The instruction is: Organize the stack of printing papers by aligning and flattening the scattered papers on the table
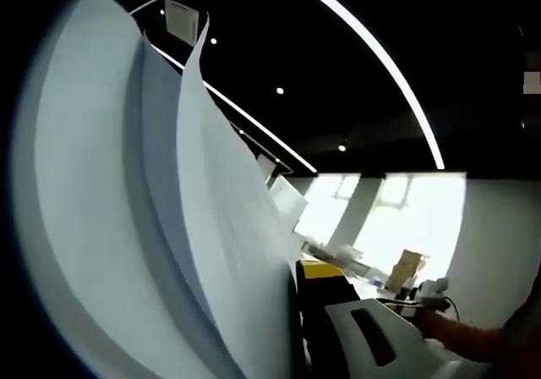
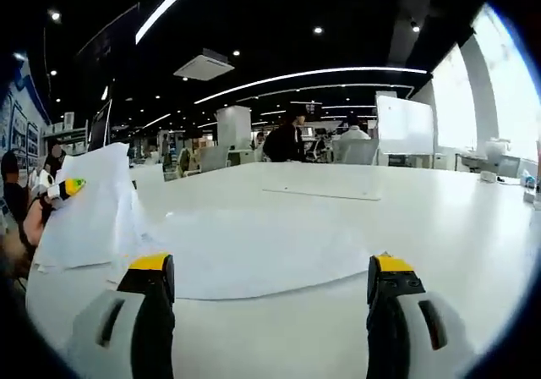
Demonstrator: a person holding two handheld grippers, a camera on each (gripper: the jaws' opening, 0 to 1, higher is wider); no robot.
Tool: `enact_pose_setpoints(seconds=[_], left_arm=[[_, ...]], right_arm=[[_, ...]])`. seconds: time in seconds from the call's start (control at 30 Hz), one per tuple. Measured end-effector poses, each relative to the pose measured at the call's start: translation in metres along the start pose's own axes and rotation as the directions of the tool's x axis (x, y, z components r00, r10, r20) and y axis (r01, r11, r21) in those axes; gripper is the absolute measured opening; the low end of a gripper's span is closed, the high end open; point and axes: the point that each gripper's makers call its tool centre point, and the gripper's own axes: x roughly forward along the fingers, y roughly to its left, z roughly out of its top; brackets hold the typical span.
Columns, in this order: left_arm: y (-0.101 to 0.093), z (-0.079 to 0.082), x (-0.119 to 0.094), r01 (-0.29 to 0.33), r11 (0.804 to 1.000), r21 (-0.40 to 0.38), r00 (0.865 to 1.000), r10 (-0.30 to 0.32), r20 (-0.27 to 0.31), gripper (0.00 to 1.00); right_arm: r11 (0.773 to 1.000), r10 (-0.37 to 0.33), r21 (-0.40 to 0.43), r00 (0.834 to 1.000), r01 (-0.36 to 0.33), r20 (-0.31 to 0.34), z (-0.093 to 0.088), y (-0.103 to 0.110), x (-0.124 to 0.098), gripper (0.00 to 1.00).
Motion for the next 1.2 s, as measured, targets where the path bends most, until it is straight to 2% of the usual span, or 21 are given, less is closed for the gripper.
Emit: enact_pose_setpoints(seconds=[0.13, 0.27, 0.43, 0.63, 0.8, 0.9, 1.2], left_arm=[[0.000, 0.000, 0.000, 0.002, 1.000, -0.002, 1.000, -0.002, 0.000, 0.10], [-0.001, 0.000, 0.000, 0.005, 1.000, -0.004, 1.000, -0.005, 0.001, 0.10], [-0.001, 0.001, 0.000, 0.007, 1.000, -0.008, 1.000, -0.007, 0.004, 0.10], [0.000, 0.001, -0.001, 0.010, 1.000, -0.013, 1.000, -0.010, 0.006, 0.10], [0.000, 0.002, -0.001, 0.010, 1.000, -0.016, 1.000, -0.010, 0.009, 0.10], [0.001, 0.003, -0.001, 0.009, 1.000, -0.020, 1.000, -0.009, 0.012, 0.10], [0.001, 0.002, -0.001, 0.008, 1.000, -0.017, 1.000, -0.008, 0.010, 0.10]], right_arm=[[1.000, -0.026, 0.006, 1.000, 0.026, 0.009, 0.002, -0.009, 0.003, 0.90], [0.996, -0.084, -0.024, 0.996, 0.084, 0.024, 0.005, -0.027, 0.006, 0.90], [0.996, -0.088, 0.016, 0.996, 0.087, 0.018, 0.004, -0.035, 0.010, 0.90], [0.993, -0.111, -0.026, 0.994, 0.111, 0.018, 0.005, -0.042, 0.016, 0.90], [0.993, -0.119, -0.010, 0.993, 0.119, 0.000, 0.003, -0.055, 0.021, 0.90], [0.993, -0.115, 0.011, 0.993, 0.114, 0.011, 0.005, -0.058, 0.021, 0.90], [0.992, -0.129, -0.004, 0.991, 0.129, -0.025, 0.000, -0.065, 0.026, 0.90]])
